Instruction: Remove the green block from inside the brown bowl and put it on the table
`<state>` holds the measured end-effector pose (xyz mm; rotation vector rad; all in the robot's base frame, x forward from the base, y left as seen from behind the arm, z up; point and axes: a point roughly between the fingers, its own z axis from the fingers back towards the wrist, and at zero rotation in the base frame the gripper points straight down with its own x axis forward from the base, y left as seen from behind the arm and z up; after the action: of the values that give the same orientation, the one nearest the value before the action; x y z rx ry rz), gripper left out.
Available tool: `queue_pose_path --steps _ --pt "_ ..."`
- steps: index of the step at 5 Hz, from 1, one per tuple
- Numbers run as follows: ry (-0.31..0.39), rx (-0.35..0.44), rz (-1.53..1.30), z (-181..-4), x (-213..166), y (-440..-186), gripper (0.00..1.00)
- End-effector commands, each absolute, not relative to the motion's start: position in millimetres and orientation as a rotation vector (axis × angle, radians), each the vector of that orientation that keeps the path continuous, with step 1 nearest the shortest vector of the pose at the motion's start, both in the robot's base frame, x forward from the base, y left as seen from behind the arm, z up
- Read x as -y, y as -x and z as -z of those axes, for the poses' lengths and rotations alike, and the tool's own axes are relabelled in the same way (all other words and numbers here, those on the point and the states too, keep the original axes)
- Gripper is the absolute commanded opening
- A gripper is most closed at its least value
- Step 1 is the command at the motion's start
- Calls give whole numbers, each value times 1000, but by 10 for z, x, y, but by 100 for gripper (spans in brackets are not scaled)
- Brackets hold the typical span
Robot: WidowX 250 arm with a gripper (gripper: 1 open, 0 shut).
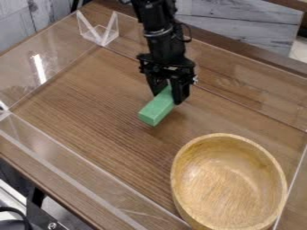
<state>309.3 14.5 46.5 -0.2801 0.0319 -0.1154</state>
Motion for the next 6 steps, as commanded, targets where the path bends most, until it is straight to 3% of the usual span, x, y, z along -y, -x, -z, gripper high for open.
queue_pose_path --steps 1,6 --pt "266 29 131 -663 -150 -3216 0" --pt "274 2 129 -648 -147 -3263 0"
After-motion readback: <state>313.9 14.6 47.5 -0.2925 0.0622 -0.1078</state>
